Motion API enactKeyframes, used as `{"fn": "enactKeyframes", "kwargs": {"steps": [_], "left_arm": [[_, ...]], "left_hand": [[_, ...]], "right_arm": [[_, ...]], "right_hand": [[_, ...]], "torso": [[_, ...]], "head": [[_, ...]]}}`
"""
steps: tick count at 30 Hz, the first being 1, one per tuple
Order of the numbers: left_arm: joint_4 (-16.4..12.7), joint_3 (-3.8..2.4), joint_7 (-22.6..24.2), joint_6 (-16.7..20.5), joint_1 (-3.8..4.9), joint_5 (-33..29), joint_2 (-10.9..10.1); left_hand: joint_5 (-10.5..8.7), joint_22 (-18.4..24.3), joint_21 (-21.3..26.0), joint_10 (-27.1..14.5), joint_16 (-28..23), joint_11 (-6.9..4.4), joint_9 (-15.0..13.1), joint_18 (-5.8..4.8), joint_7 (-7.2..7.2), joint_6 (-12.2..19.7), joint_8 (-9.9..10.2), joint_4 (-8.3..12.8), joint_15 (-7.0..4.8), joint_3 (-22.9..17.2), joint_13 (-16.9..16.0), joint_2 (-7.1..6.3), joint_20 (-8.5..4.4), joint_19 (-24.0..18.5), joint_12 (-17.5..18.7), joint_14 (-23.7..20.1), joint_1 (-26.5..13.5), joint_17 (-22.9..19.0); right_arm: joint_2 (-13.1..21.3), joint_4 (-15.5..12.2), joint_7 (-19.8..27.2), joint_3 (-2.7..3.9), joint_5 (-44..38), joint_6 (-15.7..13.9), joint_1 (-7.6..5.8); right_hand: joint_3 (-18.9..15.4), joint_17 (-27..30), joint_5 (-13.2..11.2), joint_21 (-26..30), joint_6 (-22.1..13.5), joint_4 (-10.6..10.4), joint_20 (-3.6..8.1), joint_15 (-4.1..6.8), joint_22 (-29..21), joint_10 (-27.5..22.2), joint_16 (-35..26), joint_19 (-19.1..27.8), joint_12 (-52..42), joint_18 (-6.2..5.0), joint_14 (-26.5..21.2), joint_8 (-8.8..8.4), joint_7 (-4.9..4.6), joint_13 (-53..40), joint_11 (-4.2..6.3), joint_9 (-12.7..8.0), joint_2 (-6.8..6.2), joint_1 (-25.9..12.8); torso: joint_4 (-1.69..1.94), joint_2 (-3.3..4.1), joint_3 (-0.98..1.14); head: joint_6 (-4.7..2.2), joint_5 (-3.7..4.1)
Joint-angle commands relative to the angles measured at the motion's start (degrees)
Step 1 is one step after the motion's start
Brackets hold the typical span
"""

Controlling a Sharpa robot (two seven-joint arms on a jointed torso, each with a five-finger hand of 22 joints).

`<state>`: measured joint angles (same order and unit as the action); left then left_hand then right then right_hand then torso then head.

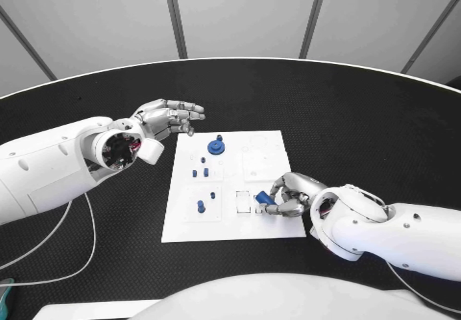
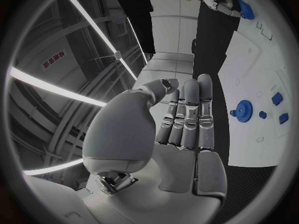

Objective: Assemble the parts on the task board

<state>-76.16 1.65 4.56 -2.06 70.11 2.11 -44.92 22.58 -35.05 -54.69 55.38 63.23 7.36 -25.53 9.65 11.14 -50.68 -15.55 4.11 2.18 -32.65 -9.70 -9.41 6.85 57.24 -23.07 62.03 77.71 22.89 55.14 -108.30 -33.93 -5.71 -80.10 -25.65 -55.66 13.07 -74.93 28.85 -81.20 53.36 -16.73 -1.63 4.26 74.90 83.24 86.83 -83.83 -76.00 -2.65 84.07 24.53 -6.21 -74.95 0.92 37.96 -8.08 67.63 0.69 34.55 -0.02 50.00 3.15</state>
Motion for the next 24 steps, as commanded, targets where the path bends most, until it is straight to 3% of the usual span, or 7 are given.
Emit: {"fn": "enactKeyframes", "kwargs": {"steps": [1, 4, 15, 24], "left_arm": [[0.0, 0.0, 0.0, 0.0, 0.0, 0.0, 0.1], [-0.1, 0.0, 0.0, 0.0, 0.0, 0.0, 0.1], [-0.2, 0.0, -0.2, 0.0, 0.01, 0.0, 0.1], [-0.2, 0.0, -0.3, 0.1, 0.01, 0.0, 0.1]], "left_hand": [[0.2, -0.1, -0.4, -0.6, -0.1, -0.01, 0.1, 1.02, 0.27, 0.0, 0.2, -0.1, 0.15, 0.3, 0.1, 0.58, 0.18, -0.4, -0.3, -0.3, -0.1, -0.1], [0.2, -0.1, -0.4, -0.6, -0.1, -0.01, 0.1, 1.02, 0.27, 0.0, 0.2, -0.1, 0.15, 0.3, 0.1, 0.58, 0.18, -0.4, -0.3, -0.3, -0.1, -0.1], [0.2, -0.1, -0.4, -0.6, -0.1, -0.01, 0.1, 1.02, 0.27, 0.0, 0.2, -0.1, 0.15, 0.3, 0.1, 0.58, 0.18, -0.4, -0.3, -0.3, -0.1, -0.1], [0.2, -0.1, -0.4, -0.6, -0.1, -0.01, 0.1, 1.02, 0.27, 0.0, 0.2, -0.1, 0.15, 0.3, 0.1, 0.58, 0.18, -0.4, -0.3, -0.3, -0.1, -0.1]], "right_arm": [[-1.5, 0.8, 0.0, 0.01, 0.6, 0.2, 0.0], [-2.9, 1.5, 0.0, 0.03, 1.0, -0.2, 0.0], [-6.4, 3.1, 0.0, 0.14, 1.3, -1.8, -0.05], [-7.2, 4.2, -0.2, 0.17, 1.3, -0.3, -0.13]], "right_hand": [[0.3, -9.5, 0.0, -0.4, 3.5, -0.1, 0.48, 0.59, 11.6, 0.5, 0.1, -4.5, -0.2, 0.9, 4.9, 0.21, 3.04, -5.9, 0.19, 2.3, -0.13, -1.7], [0.3, -9.7, 2.2, -0.6, 4.3, 0.0, 0.68, 0.82, 11.8, 0.7, 0.2, -4.5, -0.4, 0.95, 4.9, 0.63, 3.38, -6.1, 0.45, 2.8, -0.04, -4.3], [0.6, -10.0, 2.5, -1.3, 5.1, 0.0, 0.88, 1.08, 12.1, 1.5, 0.4, -4.7, -1.6, 1.09, 5.0, 1.19, 3.8, -6.9, 0.81, 3.4, 0.45, -5.6], [0.8, -10.1, 2.5, -1.6, 5.5, 0.0, 1.03, 1.27, 12.2, 2.1, 0.5, -4.7, -2.8, 1.14, 5.0, 1.52, 4.02, -7.7, 1.02, 3.8, 0.53, -5.9]], "torso": [[0.11, 0.17, 0.04], [0.17, 0.19, 0.03], [0.3, 0.22, 0.03], [0.18, 0.19, -0.01]], "head": [[0.0, -0.06], [0.0, -0.12], [0.0, -0.54], [0.0, -0.72]]}}
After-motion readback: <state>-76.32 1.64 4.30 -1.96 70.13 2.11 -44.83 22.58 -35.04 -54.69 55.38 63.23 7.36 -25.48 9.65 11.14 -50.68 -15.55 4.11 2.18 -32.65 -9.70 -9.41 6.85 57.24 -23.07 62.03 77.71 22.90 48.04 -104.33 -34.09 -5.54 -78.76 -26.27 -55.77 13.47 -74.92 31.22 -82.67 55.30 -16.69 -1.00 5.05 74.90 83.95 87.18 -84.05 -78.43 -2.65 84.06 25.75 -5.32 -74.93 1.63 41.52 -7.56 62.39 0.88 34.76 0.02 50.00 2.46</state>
